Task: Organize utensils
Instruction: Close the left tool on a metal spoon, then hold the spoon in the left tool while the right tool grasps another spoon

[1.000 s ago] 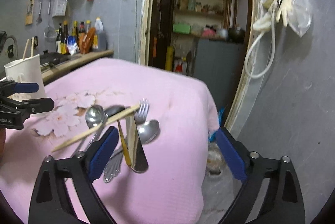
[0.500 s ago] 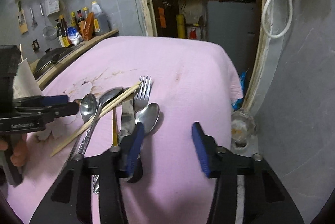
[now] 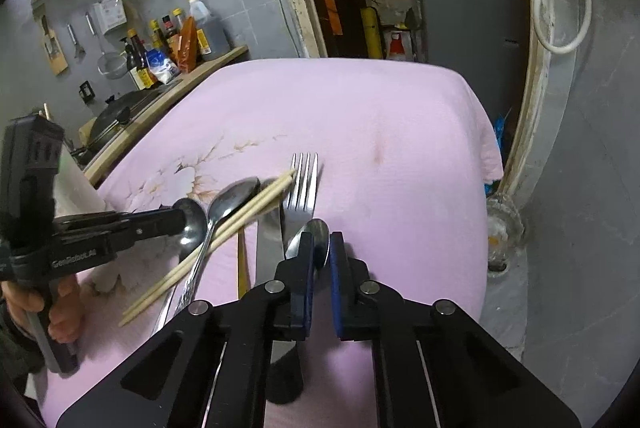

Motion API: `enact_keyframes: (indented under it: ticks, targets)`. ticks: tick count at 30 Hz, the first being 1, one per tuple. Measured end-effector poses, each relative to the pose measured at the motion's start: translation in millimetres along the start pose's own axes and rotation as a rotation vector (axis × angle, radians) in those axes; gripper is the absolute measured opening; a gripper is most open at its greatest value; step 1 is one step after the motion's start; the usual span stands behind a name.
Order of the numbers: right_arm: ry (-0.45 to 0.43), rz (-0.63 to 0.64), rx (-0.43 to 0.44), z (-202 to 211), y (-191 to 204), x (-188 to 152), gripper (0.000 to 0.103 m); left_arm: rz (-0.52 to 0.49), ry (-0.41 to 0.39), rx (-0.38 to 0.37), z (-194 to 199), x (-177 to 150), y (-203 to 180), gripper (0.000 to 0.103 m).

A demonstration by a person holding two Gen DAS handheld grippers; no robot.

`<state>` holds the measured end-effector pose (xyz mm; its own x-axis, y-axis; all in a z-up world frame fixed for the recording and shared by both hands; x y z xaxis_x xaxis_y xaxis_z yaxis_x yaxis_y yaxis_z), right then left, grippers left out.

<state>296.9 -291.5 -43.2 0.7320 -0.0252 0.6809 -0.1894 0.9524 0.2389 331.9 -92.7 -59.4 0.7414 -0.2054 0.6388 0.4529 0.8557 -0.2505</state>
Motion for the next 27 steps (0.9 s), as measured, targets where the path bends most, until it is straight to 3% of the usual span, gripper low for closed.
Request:
enact_keyframes:
  ticks: [6, 11, 12, 13, 15, 16, 21, 25, 27]
  targets:
    - [-0.017, 0.069, -0.057, -12, 6, 25, 0.004, 0.025, -0.012, 0.048, 20, -11, 5, 0.001]
    - [0.022, -0.006, -0.081, -18, -4, 27, 0.007, 0.057, -0.014, 0.063, 28, -12, 12, 0.001]
    - [0.03, -0.021, -0.094, -16, -5, 24, 0.014, 0.06, -0.014, 0.065, 29, -13, 11, 0.001]
    - [0.032, -0.041, -0.104, -14, -6, 22, 0.031, 0.059, -0.013, 0.065, 30, -13, 11, 0.001]
    - [0.027, -0.082, -0.107, -8, -6, 17, 0.047, 0.055, -0.012, 0.067, 32, -14, 10, 0.001]
    - [0.024, -0.104, -0.112, -4, -6, 15, 0.048, 0.054, -0.013, 0.066, 33, -14, 10, 0.001]
    - [0.011, -0.148, -0.219, 3, 4, 6, 0.047, 0.067, -0.022, 0.048, 40, -13, 14, 0.001]
    - [0.028, -0.136, -0.243, -5, 18, 5, 0.02, 0.085, -0.018, 0.039, 43, -12, 19, 0.001]
    - [0.046, -0.132, -0.244, -11, 22, 3, 0.015, 0.086, -0.018, 0.042, 44, -12, 21, 0.001]
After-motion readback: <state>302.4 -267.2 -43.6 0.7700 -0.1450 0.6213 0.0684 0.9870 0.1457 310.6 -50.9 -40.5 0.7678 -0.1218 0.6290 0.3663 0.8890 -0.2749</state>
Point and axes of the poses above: each gripper's, at about its wrist camera, not at the fingertips, and z roughly against the way its jaws point, y to its left, x to its top, the point moved 4 cm from there along -z, roughly the way its jaws point, and after that the axes turned 3 degrees about -z, right-handed, at the moved point
